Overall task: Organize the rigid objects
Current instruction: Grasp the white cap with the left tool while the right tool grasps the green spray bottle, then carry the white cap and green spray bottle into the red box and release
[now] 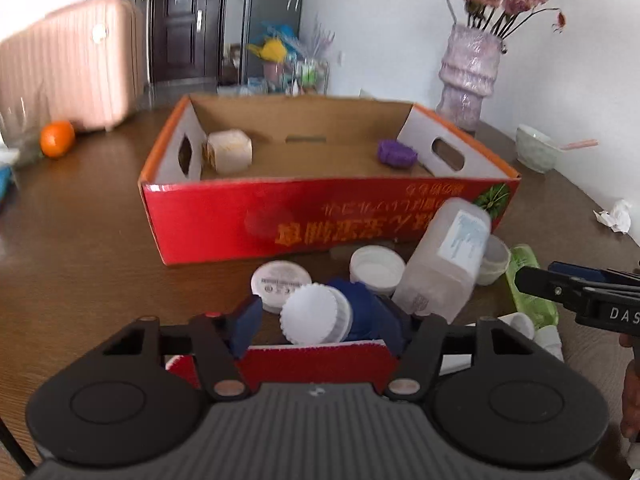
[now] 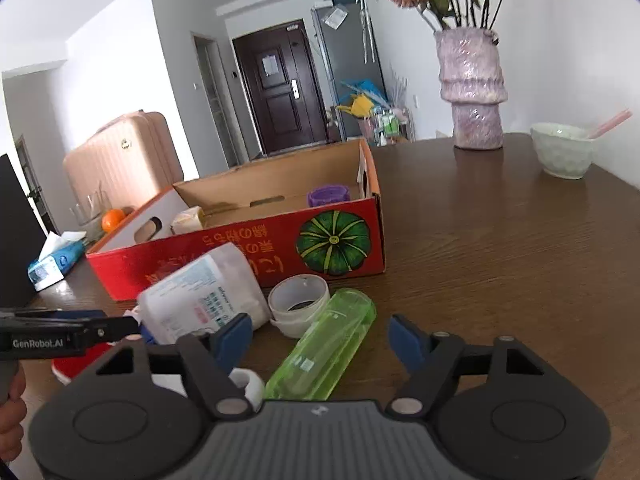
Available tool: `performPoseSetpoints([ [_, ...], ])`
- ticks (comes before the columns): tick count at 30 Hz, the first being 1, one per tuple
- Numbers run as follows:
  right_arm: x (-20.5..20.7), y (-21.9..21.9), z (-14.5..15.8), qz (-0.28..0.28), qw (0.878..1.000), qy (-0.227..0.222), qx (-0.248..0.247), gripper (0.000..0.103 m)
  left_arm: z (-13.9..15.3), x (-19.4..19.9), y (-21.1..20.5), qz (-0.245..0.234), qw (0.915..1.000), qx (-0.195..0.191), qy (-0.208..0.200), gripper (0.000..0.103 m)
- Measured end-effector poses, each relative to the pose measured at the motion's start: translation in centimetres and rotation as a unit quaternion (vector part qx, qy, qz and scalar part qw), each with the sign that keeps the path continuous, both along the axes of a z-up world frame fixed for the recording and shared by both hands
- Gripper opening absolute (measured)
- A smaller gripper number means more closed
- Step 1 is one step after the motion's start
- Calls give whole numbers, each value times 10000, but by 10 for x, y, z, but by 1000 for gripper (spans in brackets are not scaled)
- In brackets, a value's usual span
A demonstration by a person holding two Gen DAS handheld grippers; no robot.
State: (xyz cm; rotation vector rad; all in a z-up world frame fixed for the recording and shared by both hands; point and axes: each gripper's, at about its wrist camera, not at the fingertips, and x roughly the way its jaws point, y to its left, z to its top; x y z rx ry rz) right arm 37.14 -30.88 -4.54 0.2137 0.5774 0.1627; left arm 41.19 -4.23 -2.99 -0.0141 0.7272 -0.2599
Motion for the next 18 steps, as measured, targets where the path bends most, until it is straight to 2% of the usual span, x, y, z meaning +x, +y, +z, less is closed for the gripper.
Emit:
performPoseSetpoints([
  [2,6,0,-3,65,9999,86,-75,59,-3,4,3,13,9998,-145,108,62],
  [7,1,-7,-4,21,9995,116,-283,55,-5,4,10,-173,9990,-400,104,60],
  [10,-1,-6,-2,56,9989,153,-428,48,-5,6,13,-185,9983,-531,154,49],
  [12,1,-1,-3,118,9977,229,-628,47,-4,7,14,-231,9975,-644,184,43],
  [15,6,4,-10,147,9953,370,-887,45,-6,6,16,-204,9969,-750,138,41],
  [17,4,7,-11,74,9939,287,-1066,33,-5,4,18,-93,9969,-777,101,41],
  [18,3,7,-11,33,9937,283,-1082,31,-3,1,19,-64,9968,-799,60,41],
])
